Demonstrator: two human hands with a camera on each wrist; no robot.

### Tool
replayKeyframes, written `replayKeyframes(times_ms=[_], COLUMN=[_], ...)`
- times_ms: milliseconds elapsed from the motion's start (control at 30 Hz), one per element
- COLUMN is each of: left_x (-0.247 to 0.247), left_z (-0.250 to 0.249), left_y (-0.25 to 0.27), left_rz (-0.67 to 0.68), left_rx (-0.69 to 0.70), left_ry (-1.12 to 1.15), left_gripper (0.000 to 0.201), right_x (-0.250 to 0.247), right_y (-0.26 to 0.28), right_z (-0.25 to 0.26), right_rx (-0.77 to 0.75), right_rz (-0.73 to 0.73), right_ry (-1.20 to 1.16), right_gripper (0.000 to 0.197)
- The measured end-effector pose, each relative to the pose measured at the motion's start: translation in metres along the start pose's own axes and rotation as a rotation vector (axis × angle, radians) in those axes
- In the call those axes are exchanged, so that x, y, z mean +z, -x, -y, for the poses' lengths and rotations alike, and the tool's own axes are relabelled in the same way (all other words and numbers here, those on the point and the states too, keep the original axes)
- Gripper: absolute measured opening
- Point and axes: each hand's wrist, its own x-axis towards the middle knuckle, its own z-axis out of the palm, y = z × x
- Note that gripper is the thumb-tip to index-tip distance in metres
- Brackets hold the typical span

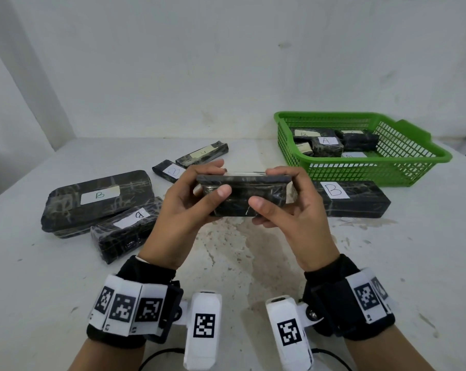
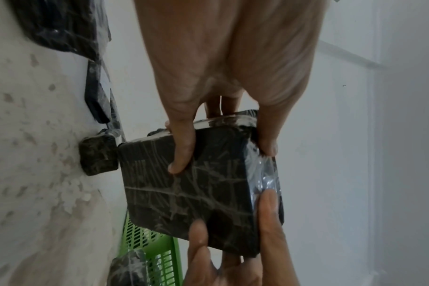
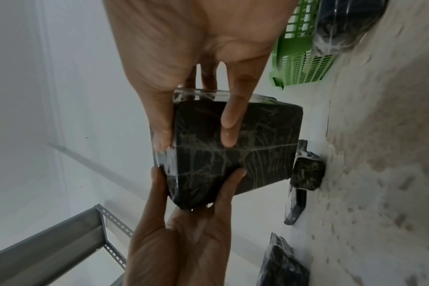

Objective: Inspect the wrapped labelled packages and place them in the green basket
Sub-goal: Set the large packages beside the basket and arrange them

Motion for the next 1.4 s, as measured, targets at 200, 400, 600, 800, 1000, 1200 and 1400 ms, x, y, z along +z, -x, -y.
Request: replayKeyframes(times_ms=[200, 400, 600, 800, 1000, 1200, 1400], left_x=[0.002, 0.0, 0.002, 0.001, 0.0, -0.001, -0.001], left_z=[-0.001, -0.004, 0.002, 0.003, 0.003, 0.002, -0.004], left_y=[0.0, 0.0, -0.002, 0.0, -0.001, -0.002, -0.003], left_rz=[-0.002, 0.047, -0.02, 0.024, 0.028, 0.026, -0.054], left_rx=[0.048, 0.008, 0.049, 0.037, 0.059, 0.058, -0.039], left_ry=[-0.017, 0.071, 0.006, -0.019, -0.002, 0.005, 0.214], left_gripper=[0.032, 0.046, 0.017, 0.022, 0.026, 0.03, 0.065], right_x=[-0.002, -0.003, -0.004, -0.004, -0.005, -0.004, -0.012], right_y=[0.002, 0.0, 0.0, 0.0, 0.0, -0.002, -0.008], right_z=[0.003, 0.004, -0.001, -0.001, -0.001, -0.003, -0.003], right_rx=[-0.002, -0.049, -0.031, -0.067, -0.064, -0.053, 0.106], right_rz=[0.042, 0.022, 0.017, -0.048, -0.025, -0.033, -0.09], right_ry=[-0.023, -0.008, -0.016, 0.017, 0.02, 0.03, 0.006], right_gripper=[0.047, 0.032, 0.034, 0.032, 0.037, 0.038, 0.054])
